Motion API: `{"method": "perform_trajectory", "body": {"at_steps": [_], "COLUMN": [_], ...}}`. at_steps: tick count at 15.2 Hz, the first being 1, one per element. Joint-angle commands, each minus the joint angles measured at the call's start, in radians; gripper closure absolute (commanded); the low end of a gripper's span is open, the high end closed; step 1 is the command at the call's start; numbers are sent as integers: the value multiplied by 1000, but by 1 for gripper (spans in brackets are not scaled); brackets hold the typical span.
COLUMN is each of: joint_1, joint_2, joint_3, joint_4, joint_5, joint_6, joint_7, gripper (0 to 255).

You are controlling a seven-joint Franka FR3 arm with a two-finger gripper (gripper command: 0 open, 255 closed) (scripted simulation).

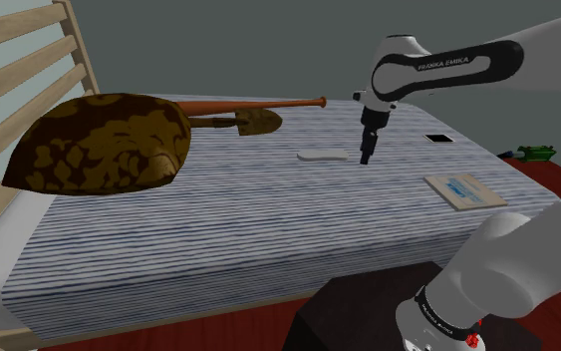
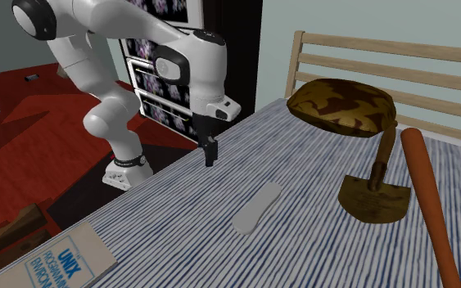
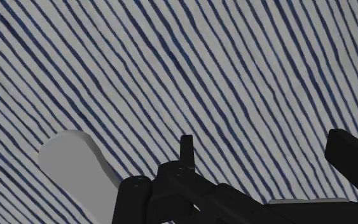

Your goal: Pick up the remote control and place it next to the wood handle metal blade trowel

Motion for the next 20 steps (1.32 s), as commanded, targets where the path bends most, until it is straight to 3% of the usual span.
{"method": "perform_trajectory", "body": {"at_steps": [1,8,14,20], "joint_1": [13,37,12,0], "joint_2": [71,338,566,627], "joint_3": [-26,-82,-64,-50], "joint_4": [34,202,395,396], "joint_5": [7,100,214,245], "joint_6": [53,192,254,315], "joint_7": [-84,-383,-625,-663], "gripper": [0,0,0,0]}}
